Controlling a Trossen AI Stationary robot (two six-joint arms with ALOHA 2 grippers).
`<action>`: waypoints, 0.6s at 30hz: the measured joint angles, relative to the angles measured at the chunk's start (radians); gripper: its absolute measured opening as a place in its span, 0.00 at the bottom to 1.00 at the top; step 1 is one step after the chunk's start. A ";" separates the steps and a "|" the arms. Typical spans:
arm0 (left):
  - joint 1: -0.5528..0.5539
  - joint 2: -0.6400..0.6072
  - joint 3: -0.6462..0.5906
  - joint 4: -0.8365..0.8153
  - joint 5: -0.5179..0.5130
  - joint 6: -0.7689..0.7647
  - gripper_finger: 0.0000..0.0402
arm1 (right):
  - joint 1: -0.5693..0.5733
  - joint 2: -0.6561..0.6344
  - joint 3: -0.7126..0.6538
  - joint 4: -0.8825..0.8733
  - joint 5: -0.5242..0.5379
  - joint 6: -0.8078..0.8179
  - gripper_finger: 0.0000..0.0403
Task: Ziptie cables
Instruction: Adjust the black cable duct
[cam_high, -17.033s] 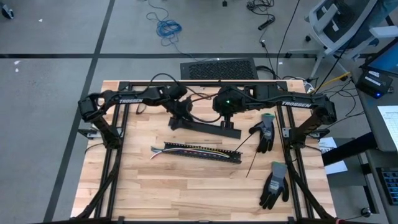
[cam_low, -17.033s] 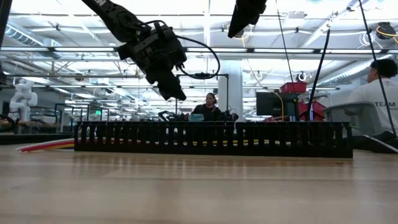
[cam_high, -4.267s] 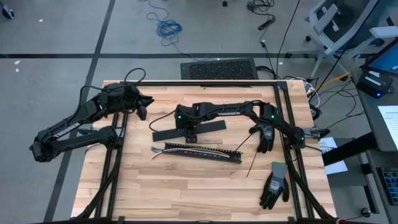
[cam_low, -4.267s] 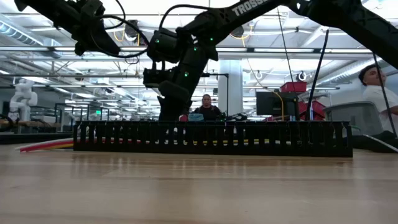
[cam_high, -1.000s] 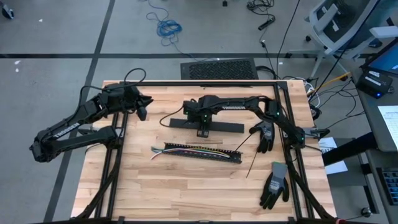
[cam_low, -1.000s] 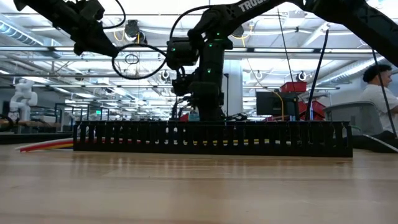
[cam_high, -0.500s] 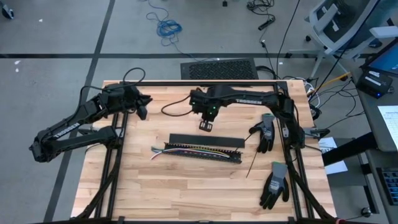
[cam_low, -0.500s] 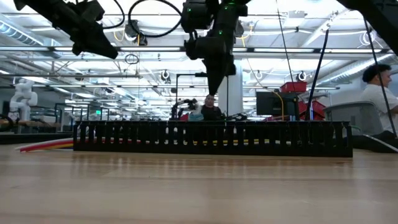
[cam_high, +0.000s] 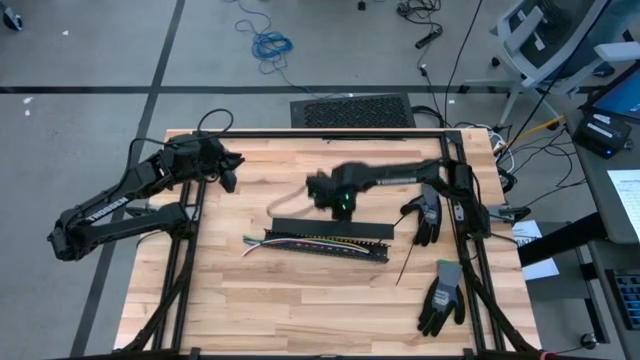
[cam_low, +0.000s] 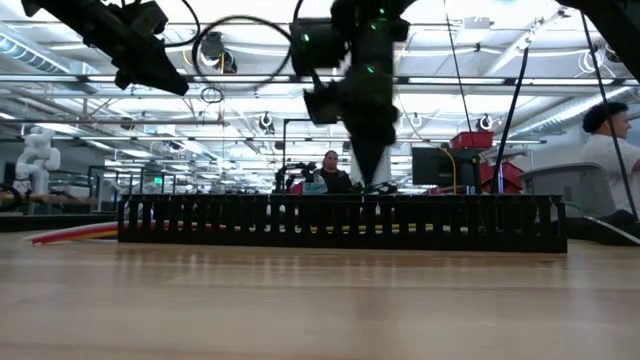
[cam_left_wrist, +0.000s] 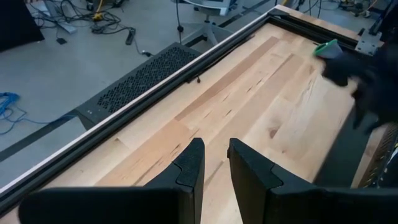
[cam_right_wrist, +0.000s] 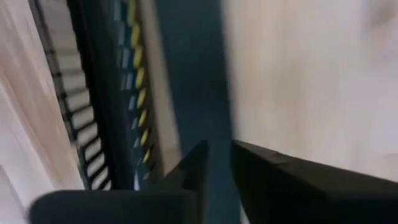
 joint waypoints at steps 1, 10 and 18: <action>0.000 0.000 0.000 0.000 0.000 0.001 0.18 | 0.014 0.001 -0.028 -0.002 -0.002 0.005 0.20; 0.000 0.000 0.000 0.000 -0.023 -0.002 0.18 | 0.071 0.001 -0.099 0.198 0.036 -0.024 0.52; 0.000 0.000 0.000 -0.002 -0.023 -0.004 0.18 | 0.030 0.026 -0.097 0.312 0.076 -0.028 0.70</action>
